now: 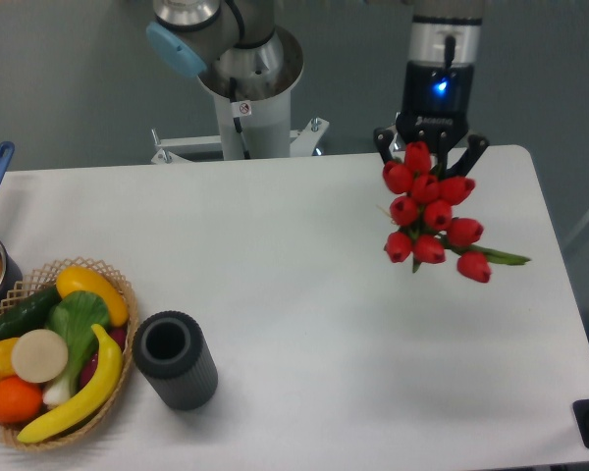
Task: Place the flowers on the table
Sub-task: 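Swing the held tulip bouquet blooms-down and move it toward the table center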
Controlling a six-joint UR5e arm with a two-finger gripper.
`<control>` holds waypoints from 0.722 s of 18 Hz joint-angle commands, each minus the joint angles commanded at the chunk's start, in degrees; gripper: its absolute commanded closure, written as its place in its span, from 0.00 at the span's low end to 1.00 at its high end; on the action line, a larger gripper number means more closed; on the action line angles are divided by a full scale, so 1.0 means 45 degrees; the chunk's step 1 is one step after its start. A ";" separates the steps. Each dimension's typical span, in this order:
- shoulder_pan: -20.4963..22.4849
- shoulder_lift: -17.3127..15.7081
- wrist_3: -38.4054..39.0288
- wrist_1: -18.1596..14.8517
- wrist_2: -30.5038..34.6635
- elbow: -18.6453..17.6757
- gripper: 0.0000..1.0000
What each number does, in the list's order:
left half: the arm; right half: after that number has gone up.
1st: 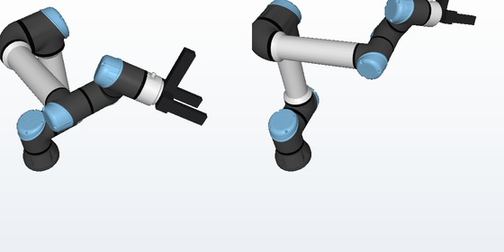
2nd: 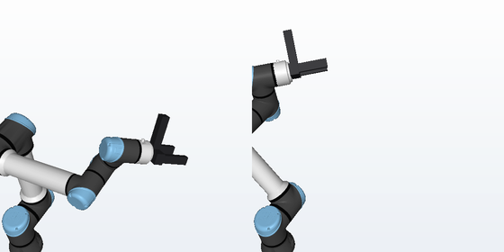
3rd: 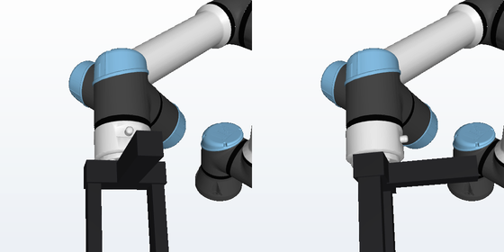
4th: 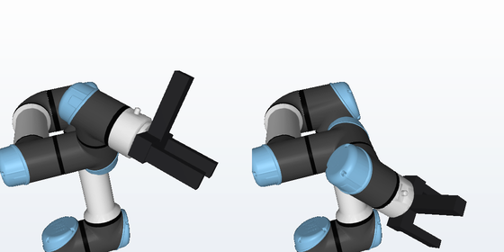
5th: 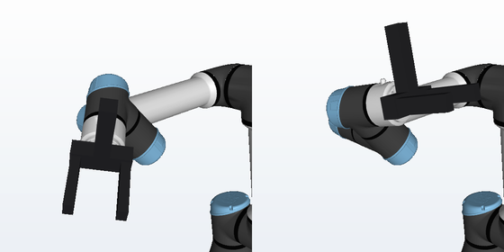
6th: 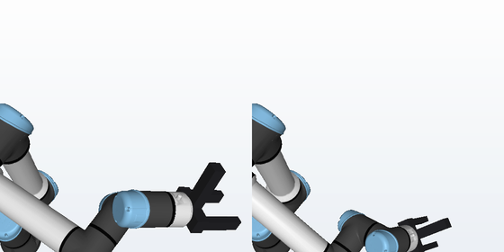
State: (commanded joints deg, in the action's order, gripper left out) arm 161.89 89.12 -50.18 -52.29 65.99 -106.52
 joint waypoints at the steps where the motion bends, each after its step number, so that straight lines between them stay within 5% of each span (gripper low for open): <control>1: 0.0000 0.0000 -0.0407 -0.0098 0.0351 -0.0253 0.64; 13: -0.1328 0.0644 -0.1700 -0.0685 0.3381 -0.0861 0.64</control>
State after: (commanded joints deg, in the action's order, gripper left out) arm 155.92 92.02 -57.83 -55.37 81.21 -110.39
